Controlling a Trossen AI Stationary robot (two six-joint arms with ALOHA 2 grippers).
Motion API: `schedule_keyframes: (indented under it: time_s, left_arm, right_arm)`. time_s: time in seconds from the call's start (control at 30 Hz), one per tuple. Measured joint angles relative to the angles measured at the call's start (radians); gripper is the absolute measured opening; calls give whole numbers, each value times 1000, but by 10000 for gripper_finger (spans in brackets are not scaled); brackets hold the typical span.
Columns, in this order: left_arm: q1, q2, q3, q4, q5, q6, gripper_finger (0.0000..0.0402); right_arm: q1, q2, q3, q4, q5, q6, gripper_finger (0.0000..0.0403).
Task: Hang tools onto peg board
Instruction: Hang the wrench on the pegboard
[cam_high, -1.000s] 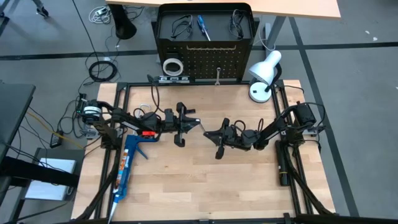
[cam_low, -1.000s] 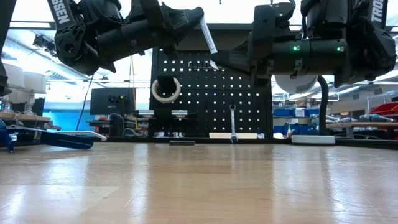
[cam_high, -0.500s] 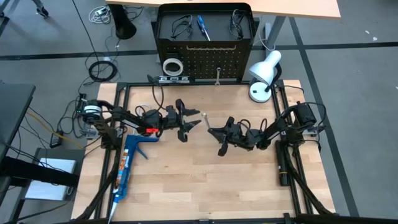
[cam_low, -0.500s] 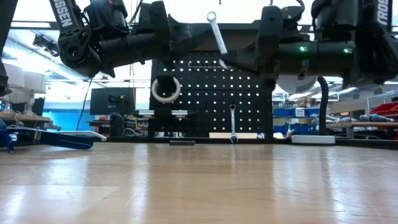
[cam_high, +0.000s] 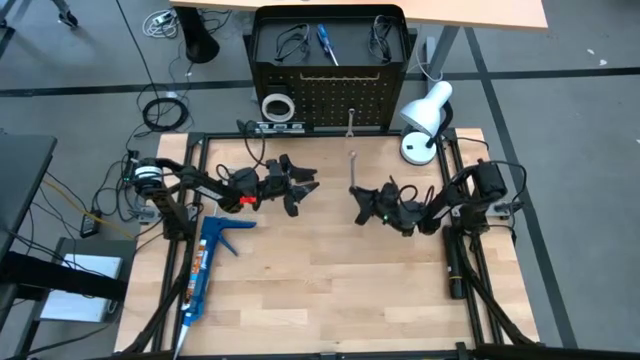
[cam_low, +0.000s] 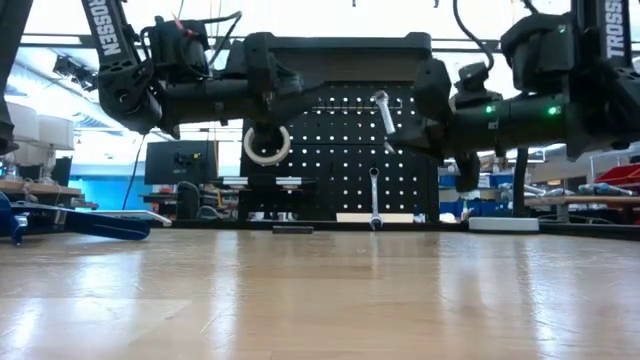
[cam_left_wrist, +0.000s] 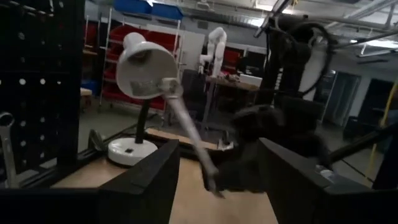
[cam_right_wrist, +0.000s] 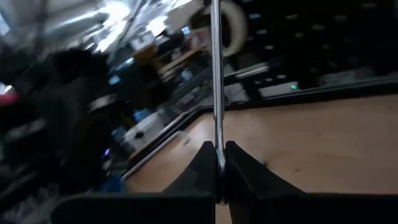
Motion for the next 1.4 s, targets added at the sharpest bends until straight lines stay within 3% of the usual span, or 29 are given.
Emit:
schedule_keyframes:
  time_s: [0.3,0.53,1.4]
  left_arm:
    - [0,0,0,6,32,0,211]
    - [0,0,1,24,64,27,211]
    - [-1,0,2,34,73,27,211]
  right_arm:
    - [-157,0,-90,0,4,241,22]
    - [-307,0,-135,0,-150,404,30]
    - [-518,0,-39,-6,-269,388,25]
